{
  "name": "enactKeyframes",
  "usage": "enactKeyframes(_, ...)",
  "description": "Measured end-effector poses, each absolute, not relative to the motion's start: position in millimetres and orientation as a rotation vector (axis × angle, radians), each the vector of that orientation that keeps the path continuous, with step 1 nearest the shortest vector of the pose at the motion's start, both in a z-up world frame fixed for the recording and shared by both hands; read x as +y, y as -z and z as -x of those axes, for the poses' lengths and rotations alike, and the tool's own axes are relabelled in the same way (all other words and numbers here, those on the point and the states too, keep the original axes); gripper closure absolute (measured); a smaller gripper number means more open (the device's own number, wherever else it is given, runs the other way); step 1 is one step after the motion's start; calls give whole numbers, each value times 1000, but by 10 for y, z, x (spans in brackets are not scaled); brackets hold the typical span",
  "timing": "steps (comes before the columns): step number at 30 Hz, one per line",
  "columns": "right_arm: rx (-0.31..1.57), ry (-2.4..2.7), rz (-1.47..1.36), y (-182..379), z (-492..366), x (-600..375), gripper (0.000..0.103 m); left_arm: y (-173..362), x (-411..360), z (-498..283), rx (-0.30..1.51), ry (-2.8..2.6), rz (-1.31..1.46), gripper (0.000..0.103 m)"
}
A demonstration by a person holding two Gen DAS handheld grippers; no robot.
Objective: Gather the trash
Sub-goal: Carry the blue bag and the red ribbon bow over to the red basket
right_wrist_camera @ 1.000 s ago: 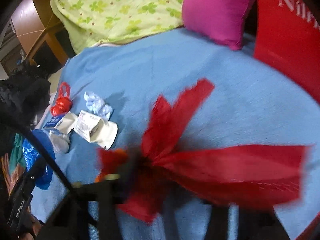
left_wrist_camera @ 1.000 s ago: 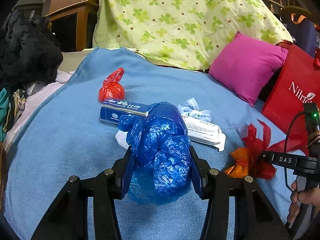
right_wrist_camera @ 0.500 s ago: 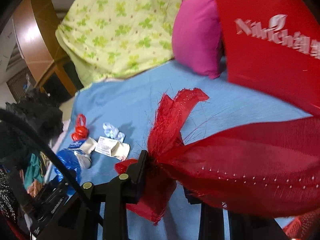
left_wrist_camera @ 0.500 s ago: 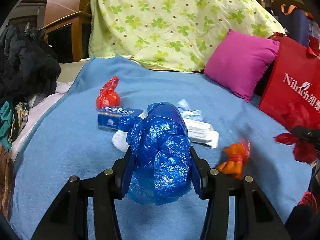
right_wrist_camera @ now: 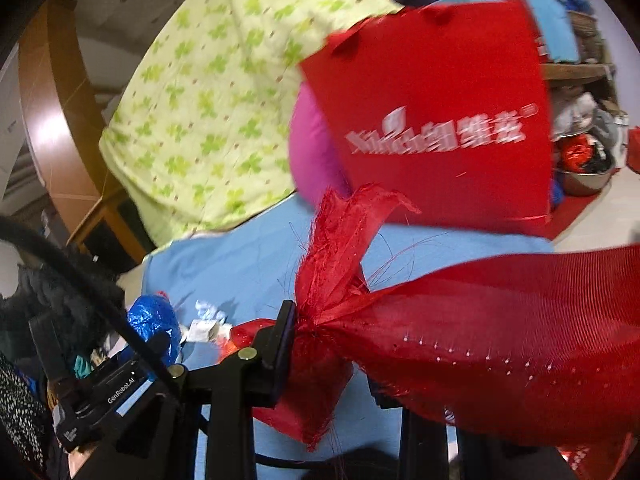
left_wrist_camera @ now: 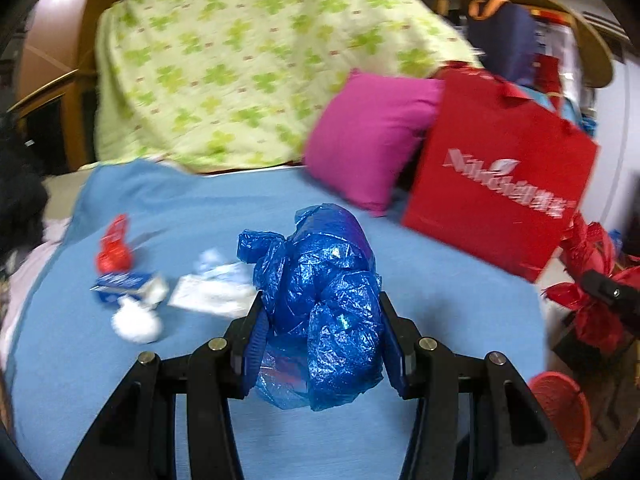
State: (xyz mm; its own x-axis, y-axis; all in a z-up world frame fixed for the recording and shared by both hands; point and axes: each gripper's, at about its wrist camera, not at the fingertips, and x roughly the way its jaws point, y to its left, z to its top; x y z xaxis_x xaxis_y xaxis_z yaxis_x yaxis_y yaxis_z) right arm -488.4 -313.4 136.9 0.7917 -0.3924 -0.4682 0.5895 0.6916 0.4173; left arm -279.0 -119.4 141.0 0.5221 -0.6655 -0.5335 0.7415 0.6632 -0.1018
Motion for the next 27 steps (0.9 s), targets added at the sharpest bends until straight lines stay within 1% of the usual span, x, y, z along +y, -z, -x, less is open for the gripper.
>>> enactKeyframes(7, 291, 678, -602, -1489, 5697, -3301, 70, -1581, -1721, 3293, 592, 1014, -158, 51)
enactKeyframes(11, 296, 746, -588, -1450, 6152, -3271, 70, -1660, -1897, 3646, 598, 1108, -174, 51)
enactKeyframes(15, 334, 818, -613, -1233, 6547, -3261, 70, -1657, -2041, 4016, 590, 1188, -221, 51)
enactKeyframes(19, 384, 887, -681, -902, 6874, -3359, 70, -1573, -2207, 4366, 604, 1260, -271, 51)
enactKeyframes(27, 502, 938, -732, -440, 7085, -3446, 70, -1424, -2462, 4839, 605, 1352, -366, 51)
